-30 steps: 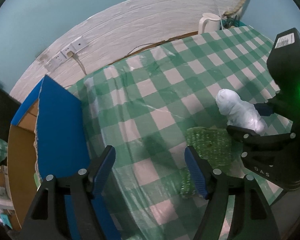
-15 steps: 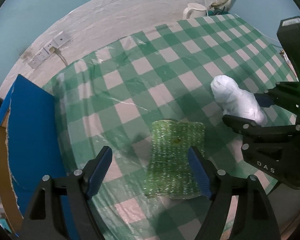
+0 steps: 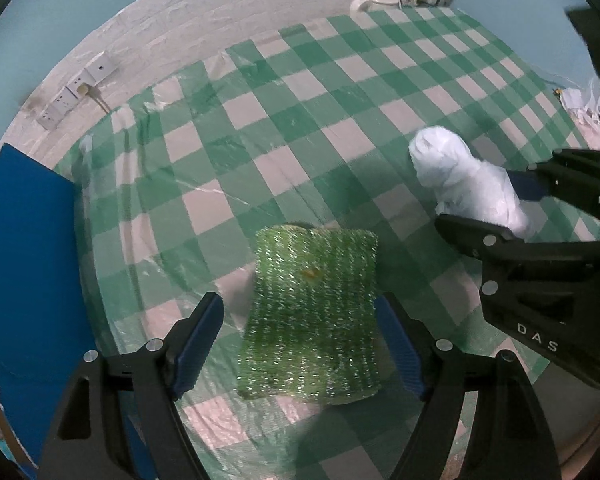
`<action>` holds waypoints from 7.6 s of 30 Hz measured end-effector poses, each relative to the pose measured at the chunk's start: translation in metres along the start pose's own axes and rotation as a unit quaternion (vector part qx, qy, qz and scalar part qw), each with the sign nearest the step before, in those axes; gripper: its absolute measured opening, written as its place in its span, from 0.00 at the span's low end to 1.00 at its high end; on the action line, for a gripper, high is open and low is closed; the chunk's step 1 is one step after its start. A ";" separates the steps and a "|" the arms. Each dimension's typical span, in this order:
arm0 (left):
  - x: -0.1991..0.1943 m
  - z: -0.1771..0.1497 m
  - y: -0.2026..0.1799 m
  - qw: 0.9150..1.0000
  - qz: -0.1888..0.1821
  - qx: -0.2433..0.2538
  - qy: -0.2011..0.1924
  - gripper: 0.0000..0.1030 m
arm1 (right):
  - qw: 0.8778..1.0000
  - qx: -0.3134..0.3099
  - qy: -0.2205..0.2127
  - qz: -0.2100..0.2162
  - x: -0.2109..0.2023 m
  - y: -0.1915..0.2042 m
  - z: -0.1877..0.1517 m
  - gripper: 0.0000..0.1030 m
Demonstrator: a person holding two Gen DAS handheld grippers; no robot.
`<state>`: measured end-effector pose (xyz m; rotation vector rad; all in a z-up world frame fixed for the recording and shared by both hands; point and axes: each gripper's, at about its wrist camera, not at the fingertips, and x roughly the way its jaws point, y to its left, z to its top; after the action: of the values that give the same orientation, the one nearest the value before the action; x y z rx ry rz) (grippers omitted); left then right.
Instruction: Organize soft objects
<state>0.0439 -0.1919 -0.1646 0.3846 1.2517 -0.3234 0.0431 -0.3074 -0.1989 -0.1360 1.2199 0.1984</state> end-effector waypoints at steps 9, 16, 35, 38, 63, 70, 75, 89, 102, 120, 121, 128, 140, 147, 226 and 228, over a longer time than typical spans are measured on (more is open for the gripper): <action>0.019 -0.005 -0.009 1.000 -0.008 0.010 0.028 0.78 | 1.000 -0.002 0.004 0.005 0.004 0.001 0.001 0.41; 0.017 -0.008 -0.006 0.999 -0.030 0.004 0.025 0.54 | 1.000 -0.006 0.006 0.007 0.007 0.004 0.001 0.41; -0.015 -0.011 -0.006 0.999 -0.002 0.025 -0.026 0.18 | 1.000 -0.021 -0.012 0.000 -0.015 0.018 0.005 0.41; -0.025 -0.014 -0.004 0.999 0.009 0.026 -0.038 0.18 | 1.000 -0.024 -0.018 -0.002 -0.024 0.021 0.005 0.41; -0.084 -0.019 0.055 0.994 0.050 -0.009 -0.093 0.18 | 0.995 -0.072 -0.068 0.021 -0.084 0.071 0.031 0.41; -0.092 -0.026 0.079 0.993 0.059 -0.034 -0.096 0.18 | 0.993 -0.089 -0.073 0.027 -0.093 0.093 0.041 0.41; -0.100 -0.033 0.092 0.992 0.066 -0.044 -0.103 0.18 | 0.991 -0.102 -0.079 0.033 -0.098 0.110 0.048 0.41; -0.117 -0.053 0.137 0.987 0.080 -0.086 -0.111 0.18 | 0.986 -0.132 -0.084 0.047 -0.110 0.158 0.066 0.42; -0.125 -0.076 0.183 0.981 0.097 -0.127 -0.111 0.18 | 0.980 -0.166 -0.089 0.057 -0.116 0.214 0.086 0.41; -0.115 -0.111 0.253 0.971 0.104 -0.197 -0.090 0.18 | 0.973 -0.208 -0.074 0.067 -0.098 0.283 0.110 0.42; -0.114 -0.112 0.255 0.970 0.104 -0.199 -0.090 0.18 | 0.973 -0.208 -0.074 0.068 -0.097 0.285 0.110 0.42; -0.106 -0.120 0.269 0.967 0.106 -0.216 -0.079 0.18 | 0.972 -0.209 -0.070 0.083 -0.087 0.306 0.120 0.42; -0.103 -0.128 0.284 0.963 0.097 -0.242 -0.071 0.54 | 0.975 -0.187 -0.088 0.082 -0.088 0.304 0.123 0.62; -0.121 -0.129 0.276 0.964 0.106 -0.227 -0.084 0.67 | 0.978 -0.173 -0.088 0.080 -0.095 0.290 0.113 0.63; -0.191 -0.110 0.218 0.959 0.135 -0.170 -0.182 0.91 | 0.977 -0.098 -0.179 0.065 -0.170 0.200 0.077 0.76; -0.190 -0.110 0.218 0.959 0.134 -0.169 -0.182 0.91 | 0.977 -0.098 -0.179 0.065 -0.170 0.201 0.078 0.76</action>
<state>-0.0075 0.0576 0.0117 0.1834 0.8572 0.0544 0.0138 -0.1087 -0.0125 -0.1832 0.8484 0.4396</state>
